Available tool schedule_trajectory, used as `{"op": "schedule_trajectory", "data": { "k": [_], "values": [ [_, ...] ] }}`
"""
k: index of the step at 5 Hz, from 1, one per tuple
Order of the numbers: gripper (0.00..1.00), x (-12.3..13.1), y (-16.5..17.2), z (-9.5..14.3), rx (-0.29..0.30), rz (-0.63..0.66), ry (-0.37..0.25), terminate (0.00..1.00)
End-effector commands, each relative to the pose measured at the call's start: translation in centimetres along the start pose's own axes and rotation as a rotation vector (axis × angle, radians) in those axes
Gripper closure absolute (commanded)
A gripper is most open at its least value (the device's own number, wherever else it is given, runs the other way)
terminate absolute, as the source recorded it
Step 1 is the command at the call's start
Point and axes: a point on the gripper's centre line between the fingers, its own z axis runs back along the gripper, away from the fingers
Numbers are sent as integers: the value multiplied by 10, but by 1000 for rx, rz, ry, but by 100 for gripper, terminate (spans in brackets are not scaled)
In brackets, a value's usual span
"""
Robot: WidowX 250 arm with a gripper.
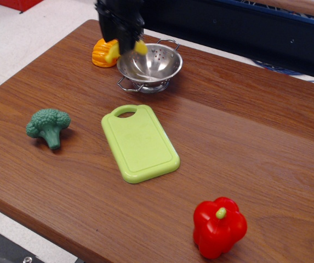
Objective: Put banana in colander
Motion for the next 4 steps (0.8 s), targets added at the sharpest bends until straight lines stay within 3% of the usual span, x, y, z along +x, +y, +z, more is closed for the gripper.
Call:
{"op": "schedule_trajectory", "data": {
  "k": [1, 3, 4],
  "values": [
    [0, -8, -49, 48, 21, -65, -115, 0],
    [0, -18, -56, 81, -9, -64, -201, 0],
    [0, -28, -60, 100, -40, -79, -214, 0]
  ]
}}
